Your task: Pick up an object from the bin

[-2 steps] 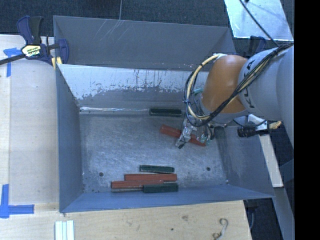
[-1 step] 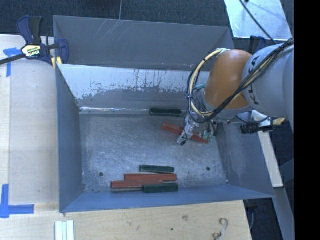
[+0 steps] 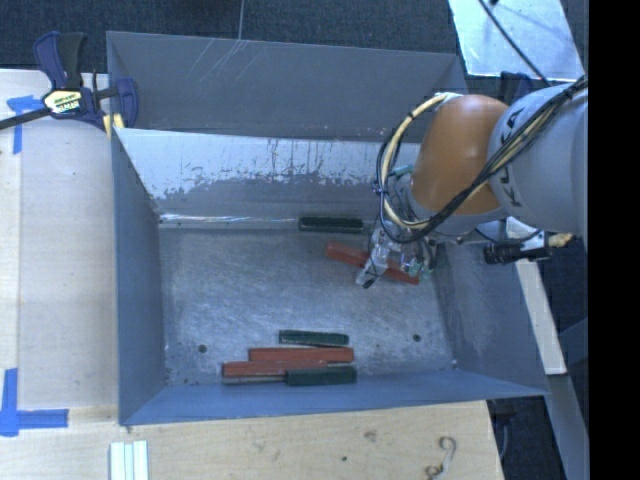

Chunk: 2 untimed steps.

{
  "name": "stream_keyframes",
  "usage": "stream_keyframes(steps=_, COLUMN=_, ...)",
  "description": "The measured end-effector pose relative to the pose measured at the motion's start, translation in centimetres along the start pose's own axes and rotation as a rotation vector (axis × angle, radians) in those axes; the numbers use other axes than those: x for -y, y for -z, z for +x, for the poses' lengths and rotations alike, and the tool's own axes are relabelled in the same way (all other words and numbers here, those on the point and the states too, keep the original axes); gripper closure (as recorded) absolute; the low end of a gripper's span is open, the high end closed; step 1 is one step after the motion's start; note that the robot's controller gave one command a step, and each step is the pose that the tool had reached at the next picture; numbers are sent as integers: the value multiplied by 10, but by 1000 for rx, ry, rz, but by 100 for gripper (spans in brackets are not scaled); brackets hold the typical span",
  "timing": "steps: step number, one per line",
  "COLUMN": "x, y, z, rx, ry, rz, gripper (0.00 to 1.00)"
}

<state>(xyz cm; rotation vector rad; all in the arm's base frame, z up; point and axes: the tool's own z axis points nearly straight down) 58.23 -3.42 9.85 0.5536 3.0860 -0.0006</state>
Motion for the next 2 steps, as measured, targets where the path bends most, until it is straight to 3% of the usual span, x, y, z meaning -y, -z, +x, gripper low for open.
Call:
stream_keyframes(steps=1, x=0, y=38, z=-2, rx=1, ry=4, rz=-1, gripper=100)
stream_keyframes(steps=2, x=0, y=105, z=-5, rx=4, ry=7, rz=-2, gripper=100)
